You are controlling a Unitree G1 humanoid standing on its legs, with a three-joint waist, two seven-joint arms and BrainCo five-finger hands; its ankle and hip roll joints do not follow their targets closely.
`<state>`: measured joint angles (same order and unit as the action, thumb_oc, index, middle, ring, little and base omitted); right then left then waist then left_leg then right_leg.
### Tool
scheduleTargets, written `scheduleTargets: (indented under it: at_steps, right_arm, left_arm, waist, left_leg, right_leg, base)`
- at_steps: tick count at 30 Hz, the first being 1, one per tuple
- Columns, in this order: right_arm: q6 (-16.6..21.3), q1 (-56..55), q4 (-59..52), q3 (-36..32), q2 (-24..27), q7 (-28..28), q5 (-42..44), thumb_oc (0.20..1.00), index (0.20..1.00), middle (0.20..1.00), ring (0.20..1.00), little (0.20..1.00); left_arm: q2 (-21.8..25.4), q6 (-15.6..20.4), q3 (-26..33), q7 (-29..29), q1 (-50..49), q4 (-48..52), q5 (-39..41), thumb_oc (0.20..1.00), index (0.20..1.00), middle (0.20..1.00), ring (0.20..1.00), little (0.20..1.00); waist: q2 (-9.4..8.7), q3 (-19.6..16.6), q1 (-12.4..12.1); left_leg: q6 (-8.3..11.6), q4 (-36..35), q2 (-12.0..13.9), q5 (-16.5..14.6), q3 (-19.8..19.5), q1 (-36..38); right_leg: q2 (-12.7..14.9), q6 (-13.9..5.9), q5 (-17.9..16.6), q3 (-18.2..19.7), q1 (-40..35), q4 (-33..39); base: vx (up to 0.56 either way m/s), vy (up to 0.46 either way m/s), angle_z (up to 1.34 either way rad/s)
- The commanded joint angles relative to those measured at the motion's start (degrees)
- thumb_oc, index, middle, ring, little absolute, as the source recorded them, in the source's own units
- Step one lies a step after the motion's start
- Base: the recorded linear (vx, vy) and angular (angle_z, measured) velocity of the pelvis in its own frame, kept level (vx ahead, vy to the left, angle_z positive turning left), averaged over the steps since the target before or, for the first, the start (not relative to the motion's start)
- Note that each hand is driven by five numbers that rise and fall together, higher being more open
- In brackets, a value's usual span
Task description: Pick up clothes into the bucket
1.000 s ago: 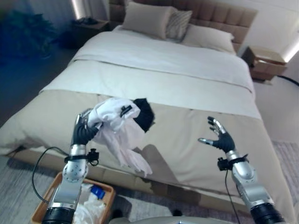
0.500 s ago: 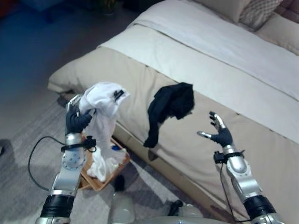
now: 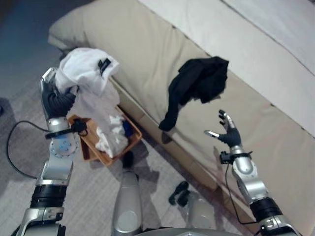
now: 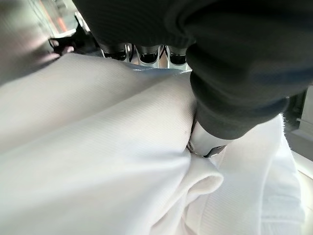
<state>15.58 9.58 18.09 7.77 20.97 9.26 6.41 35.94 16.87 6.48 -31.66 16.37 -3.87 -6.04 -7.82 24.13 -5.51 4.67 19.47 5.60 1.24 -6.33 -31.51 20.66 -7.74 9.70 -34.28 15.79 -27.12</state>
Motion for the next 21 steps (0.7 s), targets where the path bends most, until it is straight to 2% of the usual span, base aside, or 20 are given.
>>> scheduleTargets:
  at_steps: [1,8,14,21]
  right_arm:
    - [4.0,1.7,-3.7,0.1,1.7,1.9,3.4,1.0,1.0,1.0,1.0,1.0]
    - [4.9,4.0,-5.4,-0.3,2.6,2.6,5.5,1.0,1.0,1.0,1.0,1.0]
    - [6.2,4.3,-7.7,-1.0,3.4,2.6,8.3,1.0,1.0,1.0,1.0,1.0]
    - [7.3,5.0,-10.0,-1.0,4.1,2.9,10.7,1.0,1.0,1.0,1.0,1.0]
  left_arm:
    - [3.3,1.4,2.5,-5.7,6.6,0.0,-3.5,0.2,0.2,0.2,0.2,0.2]
    - [7.2,-0.1,3.4,-10.1,10.4,-3.9,-4.4,0.2,0.2,0.2,0.2,0.2]
    - [10.9,-1.6,4.3,-13.1,12.9,-7.5,-4.8,0.2,0.2,0.2,0.2,0.2]
    - [14.5,-2.1,3.2,-14.8,16.5,-12.2,-1.6,0.2,0.2,0.2,0.2,0.2]
  waist:
    - [-0.84,-0.7,0.7]
    - [-1.26,0.9,1.1]
    - [-2.47,1.6,2.1]
    - [-4.31,2.6,3.1]
  left_leg:
    - [0.59,4.4,1.5,-3.6,-0.1,-3.3]
    - [0.24,9.4,1.4,-4.8,-1.1,-10.0]
    - [-0.17,13.3,1.2,-6.0,-2.0,-15.8]
    - [-0.73,16.9,1.0,-6.9,-3.5,-22.2]
  right_leg:
    - [2.2,-2.56,-5.5,2.3,1.9,1.5]
    - [3.0,-2.61,-4.6,2.5,7.9,-2.9]
    - [3.3,-2.81,-3.9,2.2,12.6,-5.8]
    - [3.2,-3.04,-3.6,2.0,18.5,-8.4]
  base:
    - [-0.05,0.011,0.15]
    - [-0.04,0.004,0.06]
    - [-0.01,0.004,0.04]
    - [0.0,0.003,0.05]
